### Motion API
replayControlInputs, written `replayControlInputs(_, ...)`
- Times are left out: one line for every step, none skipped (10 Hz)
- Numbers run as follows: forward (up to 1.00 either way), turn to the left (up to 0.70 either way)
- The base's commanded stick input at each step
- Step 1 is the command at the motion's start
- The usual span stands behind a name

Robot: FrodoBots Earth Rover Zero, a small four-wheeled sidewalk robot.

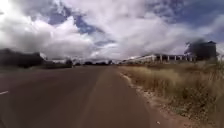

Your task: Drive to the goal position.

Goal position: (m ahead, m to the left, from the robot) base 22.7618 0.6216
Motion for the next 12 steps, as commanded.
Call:
replayControlInputs(0.70, 0.00)
replayControlInputs(0.70, 0.00)
replayControlInputs(0.70, 0.00)
replayControlInputs(0.70, 0.00)
replayControlInputs(0.70, 0.00)
replayControlInputs(0.70, 0.00)
replayControlInputs(0.70, 0.00)
replayControlInputs(0.70, 0.00)
replayControlInputs(0.70, 0.00)
replayControlInputs(0.70, 0.00)
replayControlInputs(0.70, 0.00)
replayControlInputs(0.70, 0.00)
